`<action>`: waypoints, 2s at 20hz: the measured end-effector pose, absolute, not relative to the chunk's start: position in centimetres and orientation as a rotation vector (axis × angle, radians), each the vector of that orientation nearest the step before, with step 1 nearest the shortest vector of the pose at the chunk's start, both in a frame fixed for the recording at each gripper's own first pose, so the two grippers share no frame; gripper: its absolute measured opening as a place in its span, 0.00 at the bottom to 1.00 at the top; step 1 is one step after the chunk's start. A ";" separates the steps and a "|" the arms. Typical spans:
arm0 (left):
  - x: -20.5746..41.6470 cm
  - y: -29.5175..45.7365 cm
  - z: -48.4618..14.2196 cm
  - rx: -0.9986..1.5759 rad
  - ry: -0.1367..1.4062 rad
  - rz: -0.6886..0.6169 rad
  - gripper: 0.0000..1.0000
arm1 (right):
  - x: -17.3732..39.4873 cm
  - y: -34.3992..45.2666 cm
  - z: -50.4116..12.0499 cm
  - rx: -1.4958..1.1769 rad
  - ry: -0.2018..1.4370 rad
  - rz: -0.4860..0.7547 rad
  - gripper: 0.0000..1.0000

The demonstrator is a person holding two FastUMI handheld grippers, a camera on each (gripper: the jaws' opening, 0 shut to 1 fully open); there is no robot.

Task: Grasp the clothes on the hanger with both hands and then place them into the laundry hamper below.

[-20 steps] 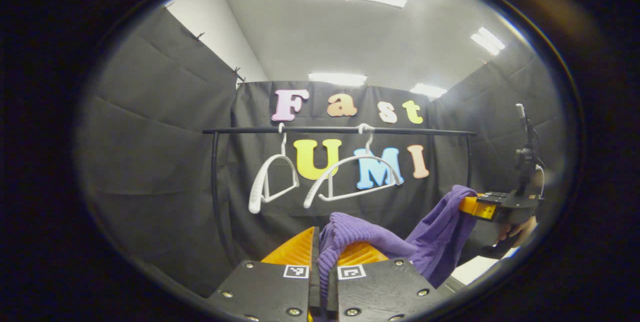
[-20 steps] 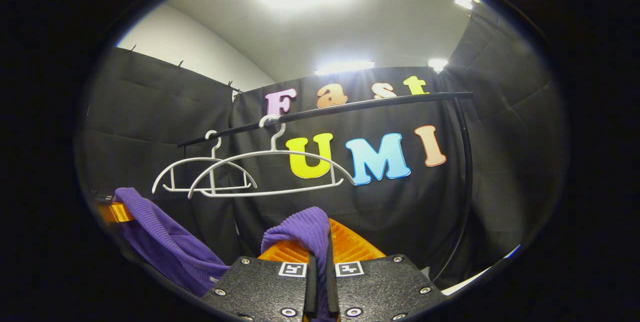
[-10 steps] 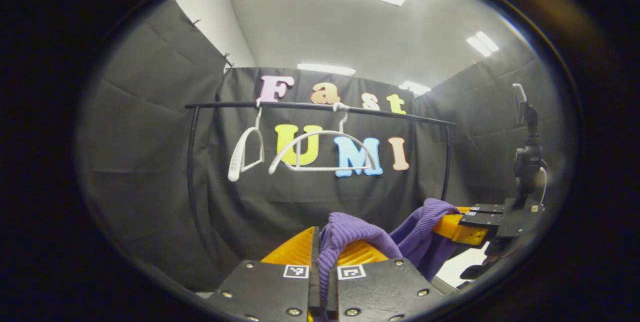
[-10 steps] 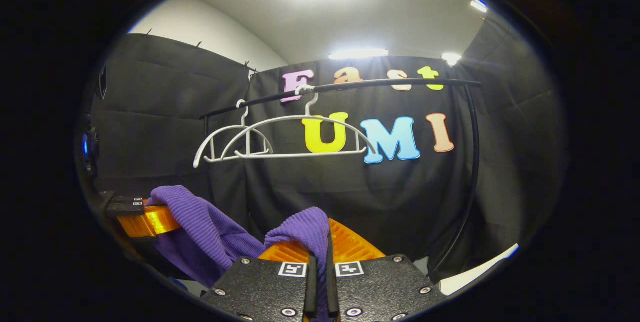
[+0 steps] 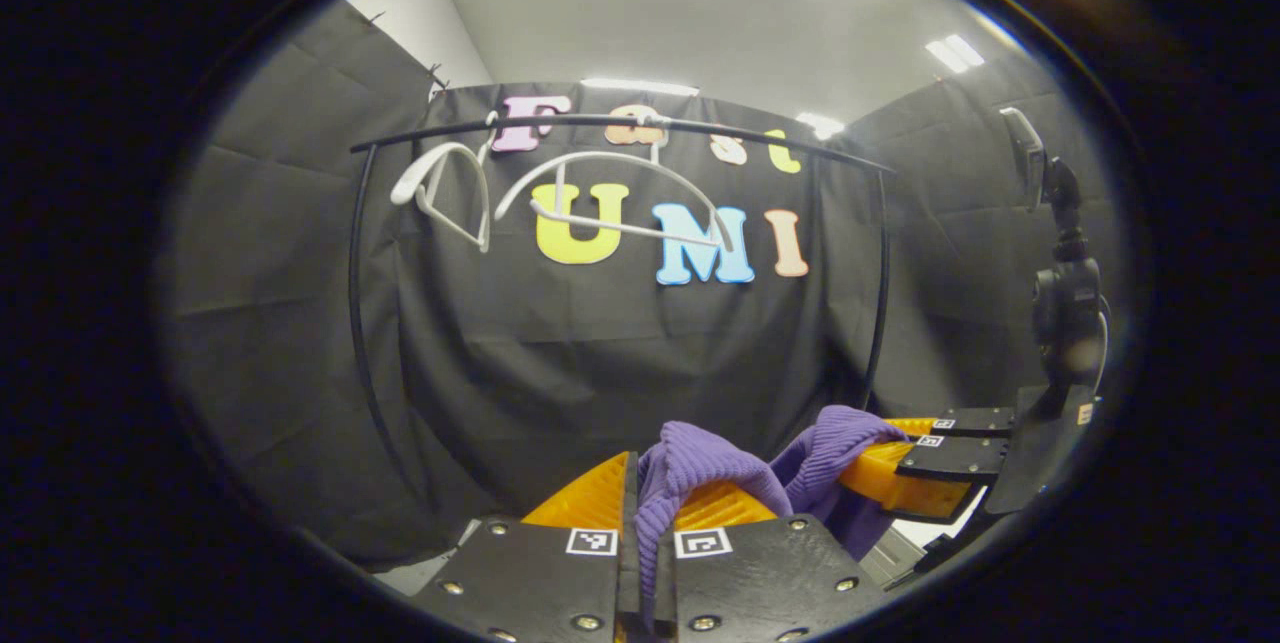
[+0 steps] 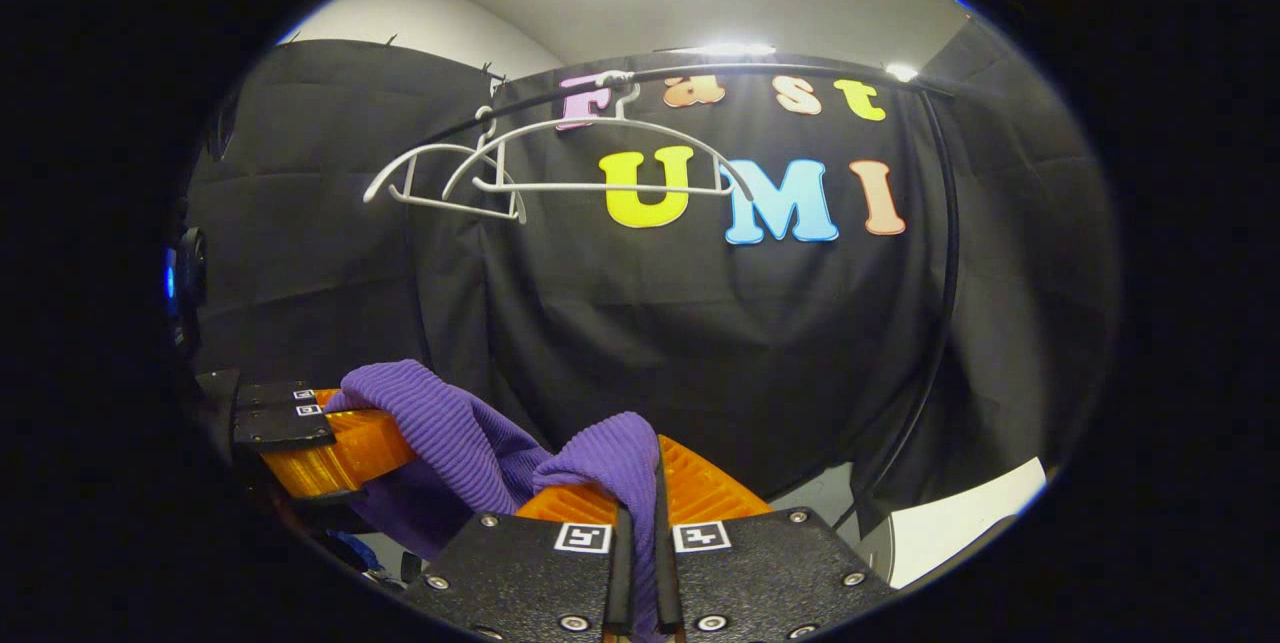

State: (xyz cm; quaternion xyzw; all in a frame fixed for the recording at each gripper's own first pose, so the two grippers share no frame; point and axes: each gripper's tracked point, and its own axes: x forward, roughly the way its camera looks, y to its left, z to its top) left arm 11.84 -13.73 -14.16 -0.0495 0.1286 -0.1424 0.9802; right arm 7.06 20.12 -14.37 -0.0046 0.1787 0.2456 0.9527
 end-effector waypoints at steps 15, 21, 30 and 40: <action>6.7 -12.6 -32.1 -0.062 0.662 -0.205 0.06 | 0.8 18.7 -29.7 -0.175 0.700 0.523 0.20; 2.3 -11.9 -36.8 -0.046 0.801 -0.205 0.09 | -3.2 16.5 -34.1 -0.272 0.834 0.529 0.70; 2.4 -8.2 -32.4 -0.043 0.689 -0.132 0.94 | -2.6 17.2 -31.4 -0.231 0.768 0.523 0.95; 5.8 -5.4 -16.7 -0.013 0.383 -0.135 1.00 | 3.6 17.3 -16.9 -0.069 0.451 0.412 0.95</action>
